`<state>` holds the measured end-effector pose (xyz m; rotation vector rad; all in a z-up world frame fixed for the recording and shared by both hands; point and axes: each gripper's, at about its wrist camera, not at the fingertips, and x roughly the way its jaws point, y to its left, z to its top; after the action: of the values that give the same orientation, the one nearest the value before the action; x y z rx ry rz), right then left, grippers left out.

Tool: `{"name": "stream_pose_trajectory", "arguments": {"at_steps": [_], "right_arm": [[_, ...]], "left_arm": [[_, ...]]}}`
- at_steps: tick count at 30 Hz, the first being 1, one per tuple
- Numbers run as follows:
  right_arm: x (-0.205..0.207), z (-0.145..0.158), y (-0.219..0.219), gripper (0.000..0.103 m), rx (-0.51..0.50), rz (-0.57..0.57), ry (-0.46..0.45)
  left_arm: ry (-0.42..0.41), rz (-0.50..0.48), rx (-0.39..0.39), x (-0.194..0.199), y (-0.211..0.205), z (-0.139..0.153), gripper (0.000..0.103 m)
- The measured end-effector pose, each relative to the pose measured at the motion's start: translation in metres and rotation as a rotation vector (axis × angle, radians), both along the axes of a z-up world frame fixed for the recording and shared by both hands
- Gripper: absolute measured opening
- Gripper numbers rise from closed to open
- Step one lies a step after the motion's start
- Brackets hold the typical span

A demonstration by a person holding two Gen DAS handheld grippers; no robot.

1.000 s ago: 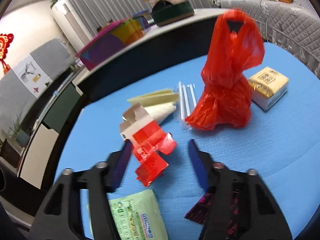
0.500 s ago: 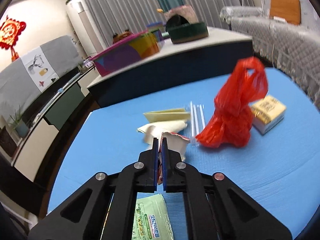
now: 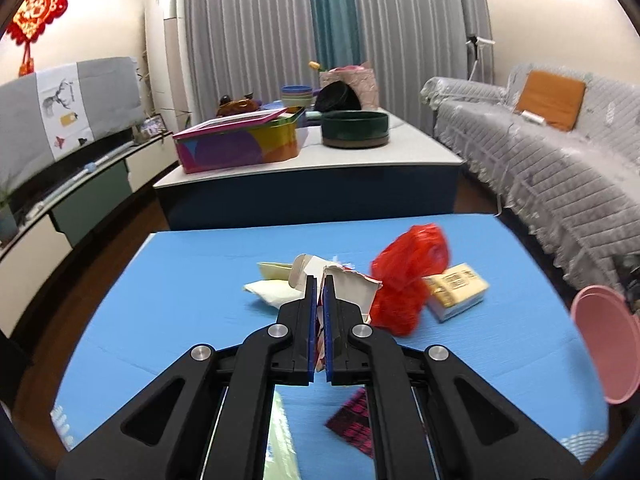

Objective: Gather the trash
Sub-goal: 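Carry the carton with the left gripper while the right carries the black wrapper over the basin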

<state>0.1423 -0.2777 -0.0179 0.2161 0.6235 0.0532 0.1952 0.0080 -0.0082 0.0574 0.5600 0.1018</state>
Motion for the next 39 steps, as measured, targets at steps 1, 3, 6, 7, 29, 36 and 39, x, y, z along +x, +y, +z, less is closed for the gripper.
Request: {"name": "stream_pose_trajectory", "arguments": {"at_steps": [1, 3, 6, 7, 29, 36, 39], "right_arm": [[-0.001, 0.0, -0.001, 0.013, -0.002, -0.002, -0.001], [-0.004, 0.0, -0.005, 0.013, -0.005, -0.01, -0.002], [-0.009, 0.0, -0.012, 0.013, -0.003, -0.025, -0.003], [-0.01, 0.0, -0.015, 0.013, -0.003, -0.031, -0.003], [-0.029, 0.001, -0.098, 0.013, 0.039, -0.194, -0.005], [-0.032, -0.001, -0.118, 0.013, 0.023, -0.23, -0.008], [-0.032, -0.003, -0.126, 0.013, 0.013, -0.249, -0.005]], "left_arm": [[0.001, -0.011, -0.013, -0.002, -0.003, 0.002, 0.003], [0.001, -0.028, -0.03, -0.006, -0.009, 0.002, 0.003], [-0.007, -0.052, -0.042, -0.01, -0.017, 0.005, 0.003], [-0.011, -0.062, -0.045, -0.012, -0.021, 0.006, 0.003], [-0.01, -0.45, -0.137, -0.03, -0.134, 0.016, 0.003], [-0.002, -0.556, -0.151, -0.028, -0.179, 0.014, 0.003], [0.004, -0.596, -0.149, -0.028, -0.198, 0.011, 0.003]]}}
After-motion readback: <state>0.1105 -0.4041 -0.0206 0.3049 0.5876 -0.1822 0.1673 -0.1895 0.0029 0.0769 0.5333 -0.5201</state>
